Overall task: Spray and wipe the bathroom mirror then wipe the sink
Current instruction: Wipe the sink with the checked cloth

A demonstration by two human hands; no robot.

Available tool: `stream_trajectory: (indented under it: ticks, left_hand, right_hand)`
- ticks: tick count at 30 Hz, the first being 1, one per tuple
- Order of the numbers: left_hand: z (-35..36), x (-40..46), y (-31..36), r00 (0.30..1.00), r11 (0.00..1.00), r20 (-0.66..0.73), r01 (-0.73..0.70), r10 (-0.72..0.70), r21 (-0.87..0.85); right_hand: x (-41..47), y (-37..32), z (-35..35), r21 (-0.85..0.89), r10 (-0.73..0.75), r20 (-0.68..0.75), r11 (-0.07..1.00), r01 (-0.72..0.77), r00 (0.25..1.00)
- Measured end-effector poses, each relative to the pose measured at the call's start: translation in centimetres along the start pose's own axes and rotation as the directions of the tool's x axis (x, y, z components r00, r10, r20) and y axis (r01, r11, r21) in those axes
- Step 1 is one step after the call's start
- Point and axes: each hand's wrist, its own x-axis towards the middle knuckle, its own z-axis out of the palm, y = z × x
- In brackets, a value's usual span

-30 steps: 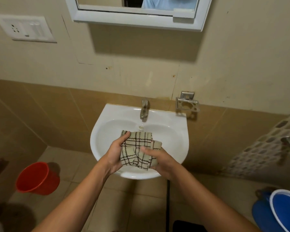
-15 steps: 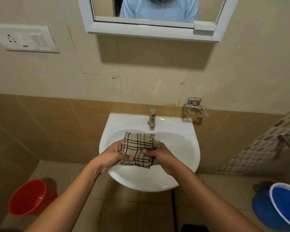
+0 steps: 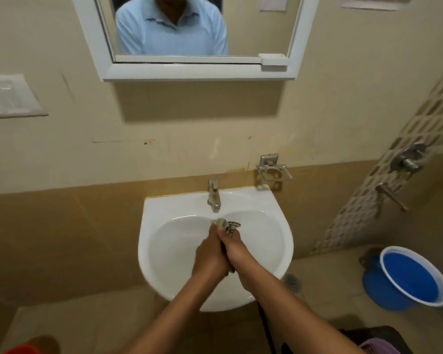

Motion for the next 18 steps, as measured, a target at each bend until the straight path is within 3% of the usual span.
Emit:
stream_trajectory:
  ticks: [3, 5, 9, 12, 18]
  left_hand:
    - [2.5, -0.6, 1.0, 0.983, 0.951, 0.16, -0.034, 0.088, -0.308]
    - [3.8, -0.9, 1.6, 0.967, 0.914, 0.233, 0.001, 0.102, -0.405]
    - [6.3, -1.5, 6.3, 0.908, 0.79, 0.401, 0.155, 0.123, -0.593]
    - [8.0, -1.2, 9.1, 0.884, 0.731, 0.443, 0.202, 0.151, -0.652]
    - [14.1, -0.3, 13.5, 0.858, 0.767, 0.454, 0.121, 0.238, -0.63]
  right_hand:
    - [-0.1, 0.5, -2.8, 0.209, 0.041, -0.062, 0.978, -0.027, 0.997]
    - [-0.2, 0.9, -5.6, 0.274, 0.024, -0.077, 0.962, -0.002, 0.997]
    - [-1.1, 2.0, -10.7, 0.406, 0.011, -0.245, 0.909, 0.093, 0.969]
    - [-2.3, 2.8, -15.0, 0.511, 0.017, -0.331, 0.844, 0.164, 0.943]
    - [-5.0, 4.8, -24.2, 0.461, -0.043, -0.437, 0.847, 0.265, 0.899]
